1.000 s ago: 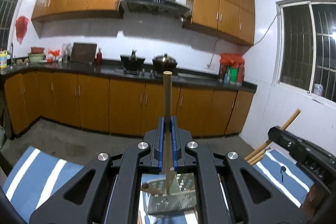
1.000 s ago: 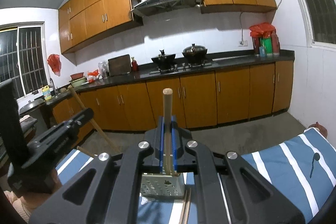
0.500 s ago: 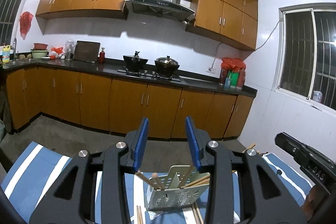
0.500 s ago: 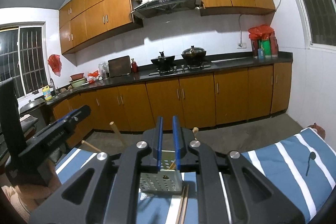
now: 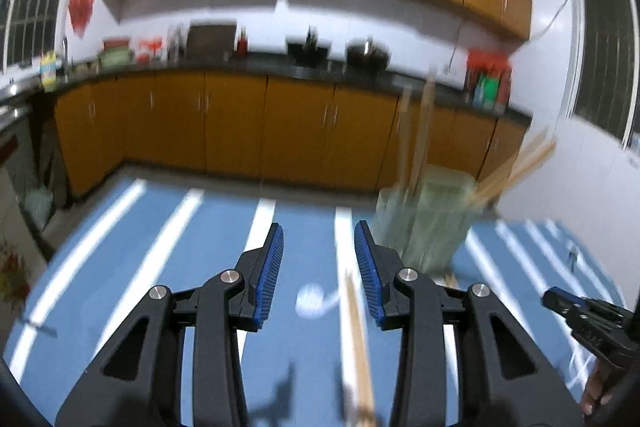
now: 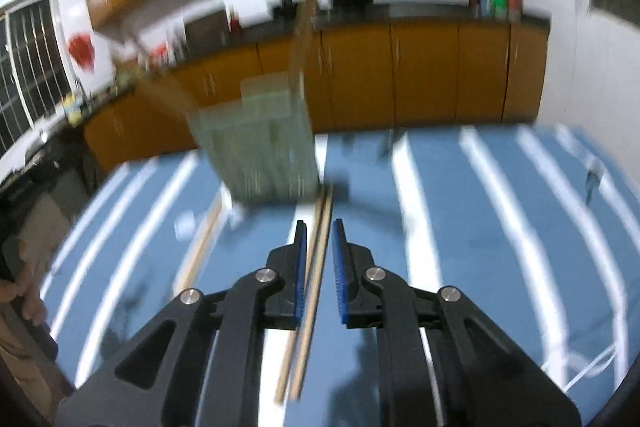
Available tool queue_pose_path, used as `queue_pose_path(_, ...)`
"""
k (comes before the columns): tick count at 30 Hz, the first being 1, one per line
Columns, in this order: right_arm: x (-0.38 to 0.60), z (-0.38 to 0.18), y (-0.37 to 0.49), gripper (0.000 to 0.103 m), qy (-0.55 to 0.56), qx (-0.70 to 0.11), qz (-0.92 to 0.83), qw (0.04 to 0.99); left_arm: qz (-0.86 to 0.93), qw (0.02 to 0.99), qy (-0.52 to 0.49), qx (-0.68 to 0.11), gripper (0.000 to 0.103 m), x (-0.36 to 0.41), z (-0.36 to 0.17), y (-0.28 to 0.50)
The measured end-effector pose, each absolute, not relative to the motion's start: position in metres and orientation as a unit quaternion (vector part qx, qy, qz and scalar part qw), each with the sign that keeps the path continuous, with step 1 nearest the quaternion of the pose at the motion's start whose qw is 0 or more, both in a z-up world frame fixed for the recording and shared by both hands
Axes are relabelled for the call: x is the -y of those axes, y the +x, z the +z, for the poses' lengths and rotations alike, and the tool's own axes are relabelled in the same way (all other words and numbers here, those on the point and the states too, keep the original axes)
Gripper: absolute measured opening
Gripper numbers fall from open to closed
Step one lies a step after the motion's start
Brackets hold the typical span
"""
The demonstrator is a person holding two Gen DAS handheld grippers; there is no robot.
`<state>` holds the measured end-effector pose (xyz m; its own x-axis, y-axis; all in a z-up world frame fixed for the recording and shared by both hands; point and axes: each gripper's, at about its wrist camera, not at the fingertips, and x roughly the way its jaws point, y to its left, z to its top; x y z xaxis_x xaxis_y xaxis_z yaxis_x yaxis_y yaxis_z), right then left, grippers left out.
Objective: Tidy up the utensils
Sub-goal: 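Close the right tool on a chopstick while the left tool grasps another chopstick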
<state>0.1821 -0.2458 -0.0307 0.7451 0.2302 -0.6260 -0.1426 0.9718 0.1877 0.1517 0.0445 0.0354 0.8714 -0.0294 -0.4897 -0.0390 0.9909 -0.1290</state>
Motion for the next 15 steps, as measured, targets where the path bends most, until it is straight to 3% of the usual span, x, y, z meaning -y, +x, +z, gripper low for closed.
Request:
queue_pose_path(5, 0.234, -0.082, 0.183, 0.015, 0.075, -0.41, 0.109, 0.903, -0.005, 0.942, -0.067, -0.33, 0.037, -0.045, -0.016, 0.15)
queue_pose_path(15, 0.216, -0.1, 0.189, 0.014, 0.049, -0.432, 0.111, 0.893, -0.032, 0.92, -0.069, -0.385, 0.034, -0.031, -0.055, 0.141)
